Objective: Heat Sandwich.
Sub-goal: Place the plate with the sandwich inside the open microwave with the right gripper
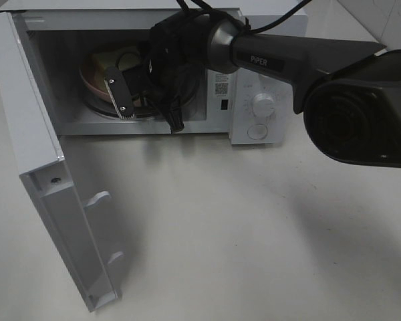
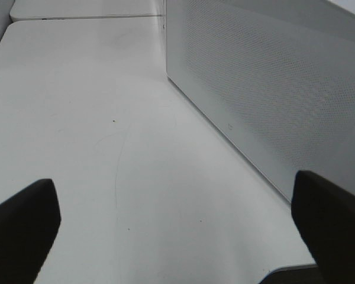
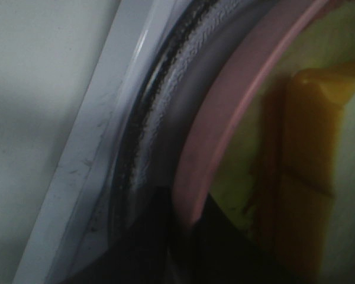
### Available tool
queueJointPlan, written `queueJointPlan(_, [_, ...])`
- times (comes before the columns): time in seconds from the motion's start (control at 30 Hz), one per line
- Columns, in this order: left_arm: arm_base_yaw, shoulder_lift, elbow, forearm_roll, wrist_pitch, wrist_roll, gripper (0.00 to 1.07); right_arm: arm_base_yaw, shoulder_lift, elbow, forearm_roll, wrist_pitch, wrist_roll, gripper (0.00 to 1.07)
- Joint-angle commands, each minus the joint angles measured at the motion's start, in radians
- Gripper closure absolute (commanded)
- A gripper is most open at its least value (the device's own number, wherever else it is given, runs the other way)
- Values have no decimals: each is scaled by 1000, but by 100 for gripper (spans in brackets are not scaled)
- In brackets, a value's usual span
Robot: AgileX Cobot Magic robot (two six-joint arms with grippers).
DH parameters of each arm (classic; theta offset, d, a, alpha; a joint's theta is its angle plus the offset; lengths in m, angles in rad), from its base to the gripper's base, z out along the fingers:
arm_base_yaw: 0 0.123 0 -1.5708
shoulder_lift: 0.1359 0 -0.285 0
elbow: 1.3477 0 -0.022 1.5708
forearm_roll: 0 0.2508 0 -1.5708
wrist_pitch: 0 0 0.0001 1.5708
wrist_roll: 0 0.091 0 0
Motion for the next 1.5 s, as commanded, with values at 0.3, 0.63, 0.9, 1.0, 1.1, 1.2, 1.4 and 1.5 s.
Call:
queueJointPlan(0.3, [-5,-22,3,2,-8,-1,7,2,-27,35,-7,-28,16,59])
queueJointPlan(0.63, [-5,-22,3,2,-8,-1,7,2,-131,208,-5,-129,16,43])
queueJointPlan(0.9, [-5,-22,3,2,-8,-1,7,0,-258,426,-4,-229,28,30])
queueJointPlan(1.0, [-5,-22,3,2,-8,-1,7,-3,-302,504,-4,-252,48,27])
queueJointPlan(1.1, [-5,-22,3,2,-8,-1,7,-12,-332,557,-4,-266,65,26])
queueJointPlan(1.2, [-5,-22,3,2,-8,-1,7,-23,-405,667,-7,-312,66,26])
queueJointPlan(1.4, [-5,-22,3,2,-8,-1,7,-24,-499,808,-8,-348,92,26])
queueJointPlan(1.5, [-5,-22,3,2,-8,-1,7,-24,-544,878,-8,-377,99,26])
